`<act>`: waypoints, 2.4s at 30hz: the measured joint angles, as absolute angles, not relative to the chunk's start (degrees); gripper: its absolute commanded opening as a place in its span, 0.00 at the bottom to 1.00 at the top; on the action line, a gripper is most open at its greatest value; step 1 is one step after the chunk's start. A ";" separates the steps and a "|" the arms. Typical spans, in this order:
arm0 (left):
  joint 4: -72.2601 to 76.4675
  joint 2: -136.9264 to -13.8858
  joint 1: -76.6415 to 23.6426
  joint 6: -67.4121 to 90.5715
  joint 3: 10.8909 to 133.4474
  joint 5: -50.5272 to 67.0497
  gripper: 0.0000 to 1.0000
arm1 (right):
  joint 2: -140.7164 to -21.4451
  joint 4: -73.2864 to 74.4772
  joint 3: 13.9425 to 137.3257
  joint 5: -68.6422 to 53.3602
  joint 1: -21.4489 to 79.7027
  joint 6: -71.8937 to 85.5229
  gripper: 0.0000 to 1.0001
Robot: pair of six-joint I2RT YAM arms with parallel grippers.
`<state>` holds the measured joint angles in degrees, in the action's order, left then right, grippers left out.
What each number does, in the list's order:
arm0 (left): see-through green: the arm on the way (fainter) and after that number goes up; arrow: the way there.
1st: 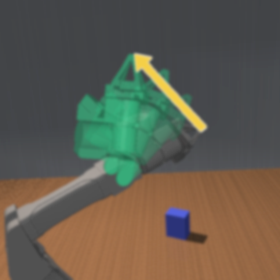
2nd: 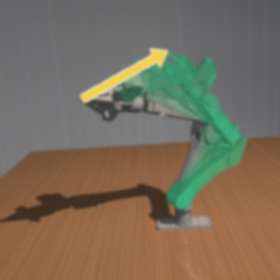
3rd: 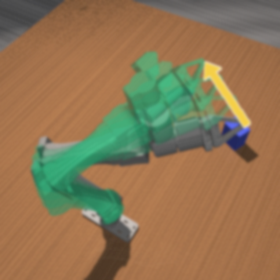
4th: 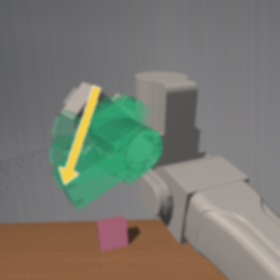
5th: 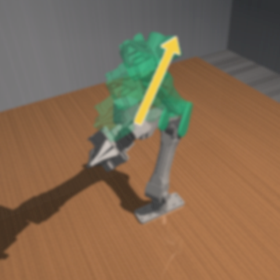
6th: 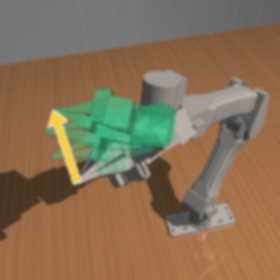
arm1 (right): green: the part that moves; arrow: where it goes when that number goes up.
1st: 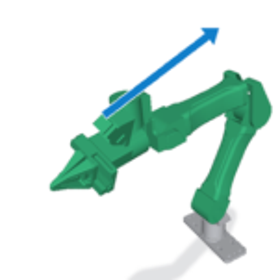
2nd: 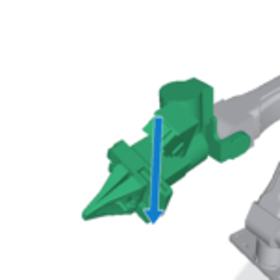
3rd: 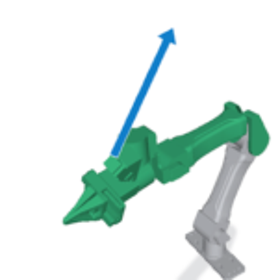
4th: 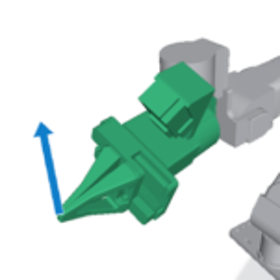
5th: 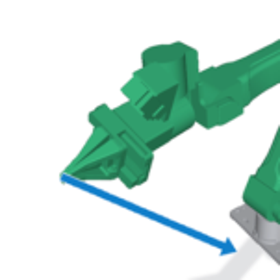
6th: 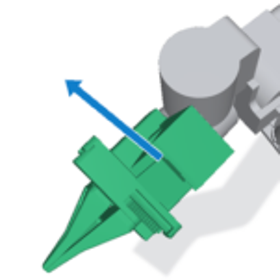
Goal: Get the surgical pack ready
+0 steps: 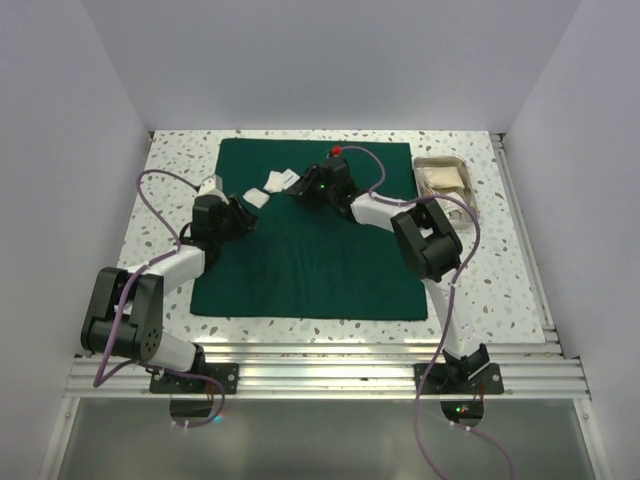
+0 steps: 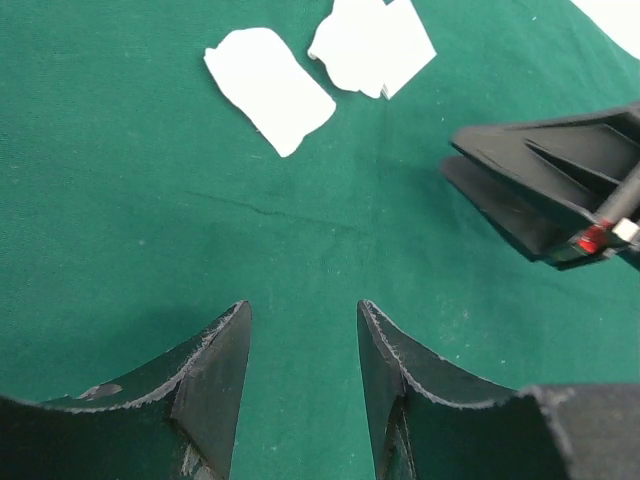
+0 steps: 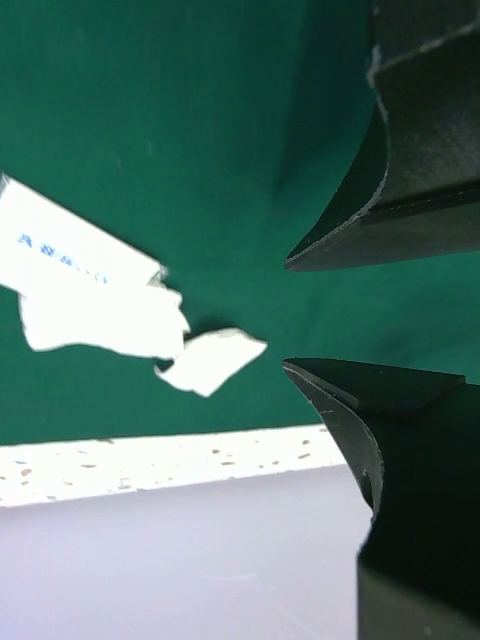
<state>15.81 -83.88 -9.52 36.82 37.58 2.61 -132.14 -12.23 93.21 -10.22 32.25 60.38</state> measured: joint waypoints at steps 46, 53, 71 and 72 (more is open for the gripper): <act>15.79 -81.30 -9.54 36.82 36.80 2.28 0.50 | -131.92 -13.72 96.18 -0.30 35.16 63.26 0.00; 15.77 -80.75 -10.55 36.38 36.80 1.63 0.50 | -111.42 -18.06 78.78 -0.99 26.92 61.82 0.00; 15.64 -80.75 -11.94 36.12 36.80 -0.49 0.50 | -95.42 -11.75 58.26 -4.80 -4.51 55.79 0.00; 15.64 -80.75 -12.01 36.10 36.80 -0.54 0.50 | -95.18 -11.64 57.78 -4.93 -5.48 55.57 0.00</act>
